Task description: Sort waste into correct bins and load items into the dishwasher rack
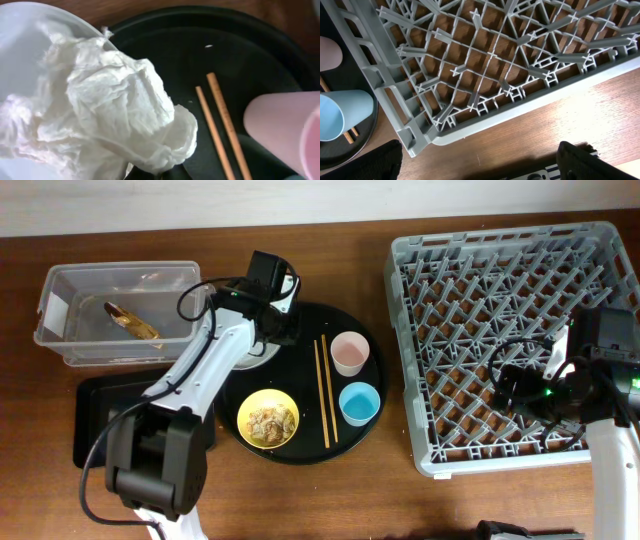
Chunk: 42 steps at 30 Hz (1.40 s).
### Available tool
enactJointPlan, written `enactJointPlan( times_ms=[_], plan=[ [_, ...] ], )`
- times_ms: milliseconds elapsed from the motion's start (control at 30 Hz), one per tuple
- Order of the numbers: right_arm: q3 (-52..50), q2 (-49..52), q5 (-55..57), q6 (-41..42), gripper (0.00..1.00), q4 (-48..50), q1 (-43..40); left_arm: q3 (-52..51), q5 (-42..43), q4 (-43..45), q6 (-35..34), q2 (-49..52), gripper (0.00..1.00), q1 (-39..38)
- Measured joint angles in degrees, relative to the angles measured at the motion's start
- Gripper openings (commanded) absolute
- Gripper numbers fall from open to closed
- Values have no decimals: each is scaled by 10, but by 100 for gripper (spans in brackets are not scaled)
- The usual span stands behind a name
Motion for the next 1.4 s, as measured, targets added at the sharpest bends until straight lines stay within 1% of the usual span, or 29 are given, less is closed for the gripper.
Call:
enactJointPlan(
  times_ms=[133,167,200,367,400,433,600,667,800,867,933,1000,1033,1067,1133,1233,1300,1333,1367,1400],
  plan=[
    [0,0,0,0,99,0,0,0,28,-4,0,0,1,-15],
    [0,0,0,0,99,0,0,0,37,-11,0,0,2,-17],
    [0,0,0,0,99,0,0,0,43,-15,0,0,15,-18],
    [0,0,0,0,98,0,0,0,62,-38,0,0,15,-18],
    [0,0,0,0,99,0,0,0,63,-44,0,0,3,-18],
    [0,0,0,0,99,0,0,0,63,-48,0,0,0,-18],
    [0,0,0,0,99,0,0,2,64,-49,0,0,0,-11],
    [0,0,0,0,99,0,0,11,63,-49,0,-7,0,18],
    [0,0,0,0,99,0,0,37,36,-6,0,-89,0,138],
    [0,0,0,0,99,0,0,41,32,28,0,-101,0,199],
    [0,0,0,0,99,0,0,41,31,40,0,-101,1,247],
    [0,0,0,0,99,0,0,41,31,42,0,-101,6,277],
    [0,0,0,0,99,0,0,41,31,41,0,-101,17,290],
    [0,0,0,0,99,0,0,41,31,40,0,-99,37,291],
    [0,0,0,0,99,0,0,41,31,34,-1,-73,49,290],
    [0,0,0,0,99,0,0,41,32,28,0,-26,49,290],
    [0,0,0,0,99,0,0,41,32,28,0,-26,37,290],
    [0,0,0,0,98,0,0,41,32,28,0,-26,21,290],
    [0,0,0,0,98,0,0,41,32,28,0,-26,15,289],
    [0,0,0,0,99,0,0,41,32,26,0,-24,14,285]
  ],
)
